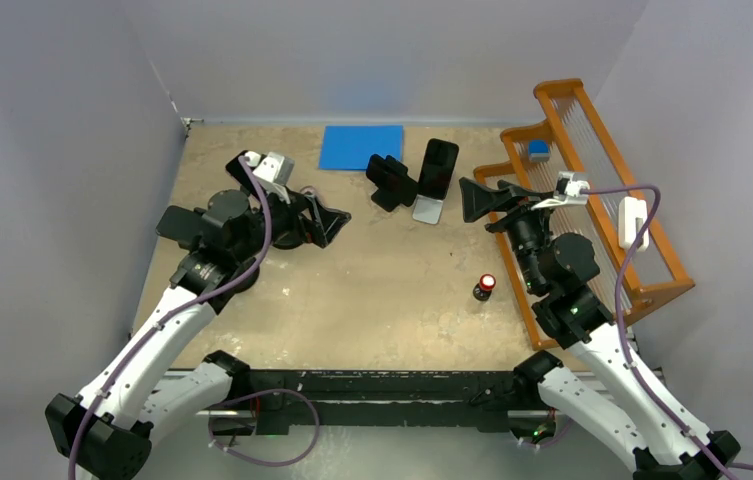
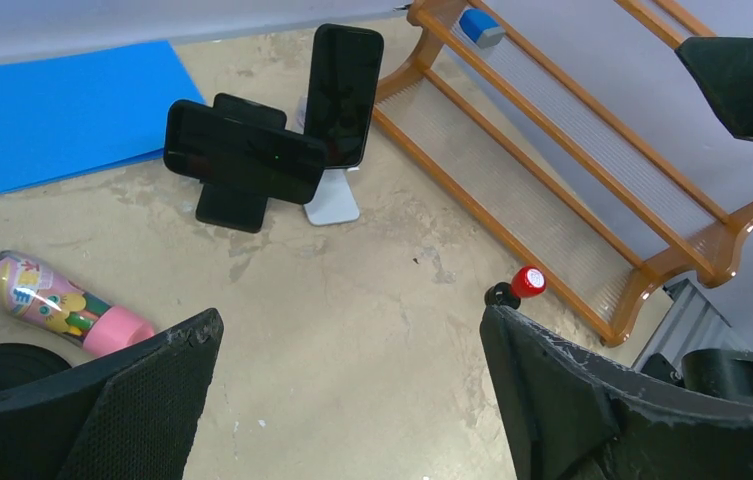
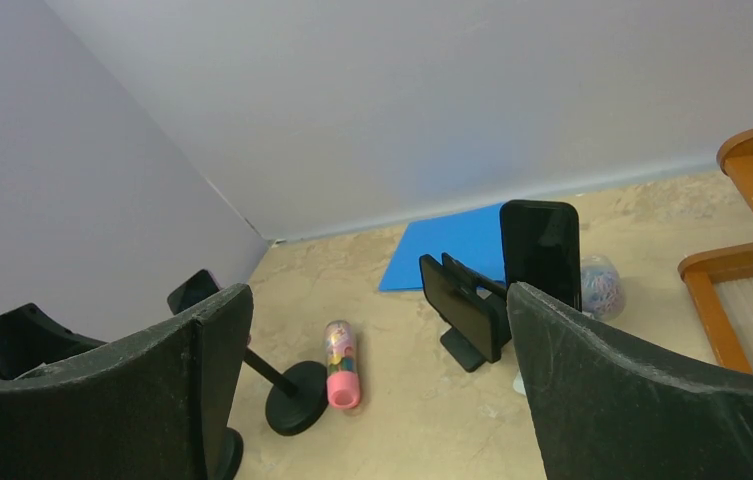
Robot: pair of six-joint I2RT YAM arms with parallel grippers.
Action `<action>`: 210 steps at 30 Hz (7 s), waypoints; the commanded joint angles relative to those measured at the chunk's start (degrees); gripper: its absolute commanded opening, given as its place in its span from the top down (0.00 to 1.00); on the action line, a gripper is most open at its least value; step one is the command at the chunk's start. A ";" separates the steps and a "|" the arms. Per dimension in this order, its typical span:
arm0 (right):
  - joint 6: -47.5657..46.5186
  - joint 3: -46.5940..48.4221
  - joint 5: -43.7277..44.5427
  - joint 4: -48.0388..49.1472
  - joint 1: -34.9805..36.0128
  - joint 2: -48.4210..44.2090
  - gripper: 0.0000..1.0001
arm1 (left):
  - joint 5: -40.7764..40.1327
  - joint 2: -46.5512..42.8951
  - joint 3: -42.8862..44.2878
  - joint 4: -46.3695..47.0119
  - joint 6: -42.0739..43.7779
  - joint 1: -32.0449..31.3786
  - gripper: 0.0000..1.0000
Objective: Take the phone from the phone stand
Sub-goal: Remove the phone from the phone stand, then place the phone at the center of the board.
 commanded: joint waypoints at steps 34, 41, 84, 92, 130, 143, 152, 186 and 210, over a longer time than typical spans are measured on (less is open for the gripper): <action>5.63 -3.16 4.16 2.47 0.04 4.39 0.04 | 6.98 -5.23 -3.25 6.58 0.07 -0.38 0.02; 8.84 0.67 9.57 -0.77 0.00 14.26 0.03 | 4.43 -6.19 -3.26 5.49 0.09 -1.16 0.02; -0.38 34.53 13.28 -11.97 -4.13 57.08 0.01 | 3.88 -6.37 -2.96 3.78 0.20 -4.65 0.04; -0.63 37.54 14.82 -12.43 -4.13 61.00 0.01 | 4.35 -6.15 -3.02 3.85 -0.08 -4.82 0.04; 0.21 47.76 20.38 -16.38 -5.02 72.47 0.01 | 3.75 -6.33 -3.02 3.76 0.18 -5.61 0.04; 0.00 47.59 19.61 -16.38 -5.19 72.94 0.12 | 3.83 -6.19 -3.01 3.76 0.14 -5.61 0.04; -0.35 46.91 19.31 -16.38 -5.28 72.77 0.15 | 4.00 -6.17 -2.96 3.76 0.09 -5.61 0.04; -2.38 42.98 18.89 -13.60 -5.40 65.12 0.48 | 4.01 -5.49 -3.13 3.73 0.09 -5.71 0.04; -0.65 37.84 11.44 -16.37 -1.93 40.85 0.49 | 0.46 -8.20 -3.68 3.81 0.35 -5.71 0.06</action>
